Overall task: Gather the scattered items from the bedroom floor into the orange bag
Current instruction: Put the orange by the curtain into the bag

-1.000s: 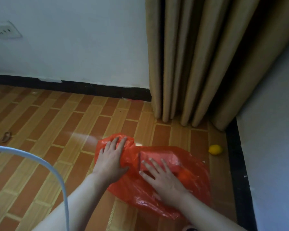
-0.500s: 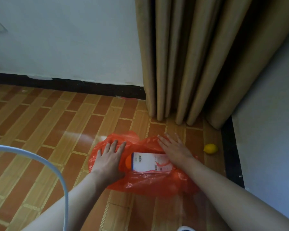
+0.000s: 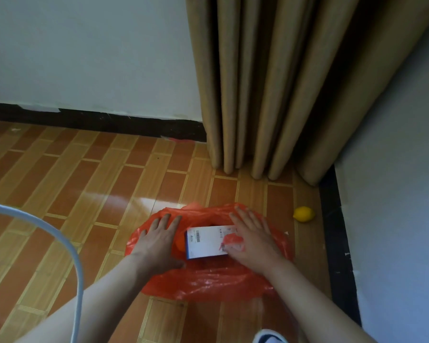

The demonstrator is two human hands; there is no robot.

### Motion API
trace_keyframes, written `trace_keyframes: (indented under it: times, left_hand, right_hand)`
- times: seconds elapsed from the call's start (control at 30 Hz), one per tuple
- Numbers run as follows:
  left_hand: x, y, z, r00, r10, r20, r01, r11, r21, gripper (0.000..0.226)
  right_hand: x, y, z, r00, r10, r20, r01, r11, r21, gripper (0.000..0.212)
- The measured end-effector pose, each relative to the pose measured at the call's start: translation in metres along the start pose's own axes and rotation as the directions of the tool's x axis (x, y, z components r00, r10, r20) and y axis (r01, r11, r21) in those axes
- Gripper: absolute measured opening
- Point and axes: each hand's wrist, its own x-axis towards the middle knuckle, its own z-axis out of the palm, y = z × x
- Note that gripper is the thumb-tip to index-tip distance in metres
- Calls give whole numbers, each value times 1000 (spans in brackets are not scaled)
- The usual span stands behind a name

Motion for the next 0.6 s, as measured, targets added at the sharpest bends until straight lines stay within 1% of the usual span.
trace_keyframes:
  times: [0.13,0.2,0.27,0.33,0.4,0.47,0.53,0.6]
  left_hand:
    - [0,6,-5,996,64,-58,-61,997,49,138]
    - [-1,9,-8,996,73,-44,-70,995,75,137]
    - [-4,11,-8,997,76,-15,-74,990,121,137]
    - [-6,10,-7,998,67,5,-67,988,143,138]
    - [-7,8,-8,999,51,6,-51,991,124,139]
    - [-7,8,-8,999,45,-14,-44,995,90,140]
    - [-6,8,-8,998,47,-33,-45,997,63,139]
    - [-5,9,-7,997,59,-58,-56,997,50,137]
  right_hand:
    - [-14,-2,13,993,5,116,-3,1000,-18,131]
    - [-18,10,19,987,6,158,2,999,-53,141]
    - [-22,26,24,982,38,186,-20,995,-95,144]
    - [-26,42,24,977,74,200,-47,990,-134,143]
    - [-31,51,21,981,51,186,-32,994,-109,140]
    - [-35,50,15,989,8,145,-3,999,-36,136]
    - [-37,42,10,996,0,92,-5,998,55,128]
    - [-36,36,3,1000,20,0,-19,976,216,108]
